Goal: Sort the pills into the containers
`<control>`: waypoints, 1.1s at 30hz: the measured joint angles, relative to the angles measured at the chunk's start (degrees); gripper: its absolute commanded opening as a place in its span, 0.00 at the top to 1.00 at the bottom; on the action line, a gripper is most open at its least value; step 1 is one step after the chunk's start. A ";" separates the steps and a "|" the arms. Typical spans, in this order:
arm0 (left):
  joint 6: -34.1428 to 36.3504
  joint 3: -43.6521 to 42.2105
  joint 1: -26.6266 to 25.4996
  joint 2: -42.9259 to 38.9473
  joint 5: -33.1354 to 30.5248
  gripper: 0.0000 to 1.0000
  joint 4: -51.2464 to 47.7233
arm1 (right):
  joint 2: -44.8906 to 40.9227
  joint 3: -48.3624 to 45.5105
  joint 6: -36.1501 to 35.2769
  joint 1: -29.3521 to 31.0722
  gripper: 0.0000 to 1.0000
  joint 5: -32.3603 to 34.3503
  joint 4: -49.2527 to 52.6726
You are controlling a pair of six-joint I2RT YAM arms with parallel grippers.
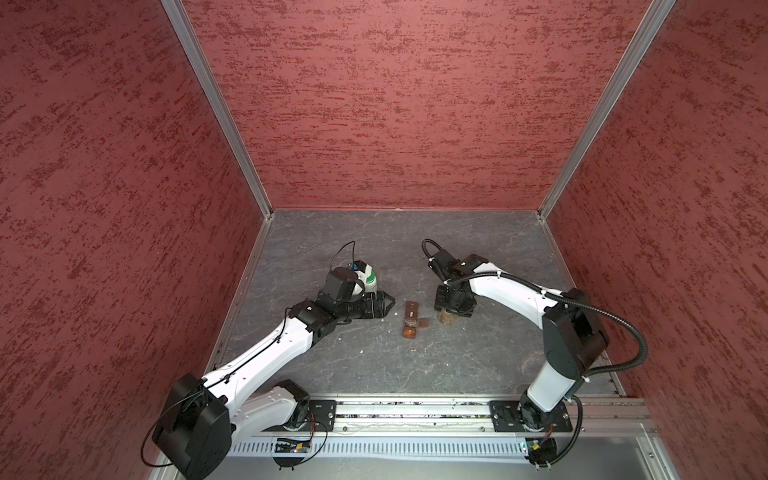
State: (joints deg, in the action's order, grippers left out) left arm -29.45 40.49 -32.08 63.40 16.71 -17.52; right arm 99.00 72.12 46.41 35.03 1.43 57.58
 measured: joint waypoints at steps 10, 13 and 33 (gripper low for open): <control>0.81 0.76 0.13 0.09 0.15 0.15 0.52 | 0.00 -0.57 -1.01 -0.48 0.57 -0.96 -0.85; 1.22 0.76 0.26 0.28 0.17 0.15 0.96 | -0.11 -0.55 -1.11 -0.50 0.58 -1.20 -0.76; 33.73 -14.05 -9.44 15.50 6.27 0.16 60.33 | -7.61 17.49 -12.94 -2.84 0.58 -14.21 6.51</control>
State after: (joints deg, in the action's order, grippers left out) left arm 4.27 26.44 -41.52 78.89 22.98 42.81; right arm 91.39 89.60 33.47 32.18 -12.78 64.10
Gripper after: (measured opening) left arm 0.843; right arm 0.522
